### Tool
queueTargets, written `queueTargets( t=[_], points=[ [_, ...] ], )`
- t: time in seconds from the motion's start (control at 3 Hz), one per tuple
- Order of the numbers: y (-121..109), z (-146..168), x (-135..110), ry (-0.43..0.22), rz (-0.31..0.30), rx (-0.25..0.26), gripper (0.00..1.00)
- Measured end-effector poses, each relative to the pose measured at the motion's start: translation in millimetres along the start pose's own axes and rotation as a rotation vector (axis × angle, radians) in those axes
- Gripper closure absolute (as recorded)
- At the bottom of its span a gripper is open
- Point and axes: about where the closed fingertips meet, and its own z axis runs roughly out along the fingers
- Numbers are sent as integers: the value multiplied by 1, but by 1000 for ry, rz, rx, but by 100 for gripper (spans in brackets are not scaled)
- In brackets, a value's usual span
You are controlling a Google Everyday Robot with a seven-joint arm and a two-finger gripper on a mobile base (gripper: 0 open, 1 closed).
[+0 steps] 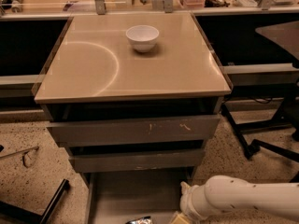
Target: Pick redbull can from bottom drawer and place on counter
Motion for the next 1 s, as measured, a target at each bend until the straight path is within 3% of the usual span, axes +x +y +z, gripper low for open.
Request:
queueTargets(
  t=[0.33, 0.67, 1.0],
  points=[
    [15, 86, 34, 5, 57, -23, 0],
    [15, 86, 34, 5, 57, -23, 0],
    [10, 113, 36, -53, 62, -5, 0]
  ],
)
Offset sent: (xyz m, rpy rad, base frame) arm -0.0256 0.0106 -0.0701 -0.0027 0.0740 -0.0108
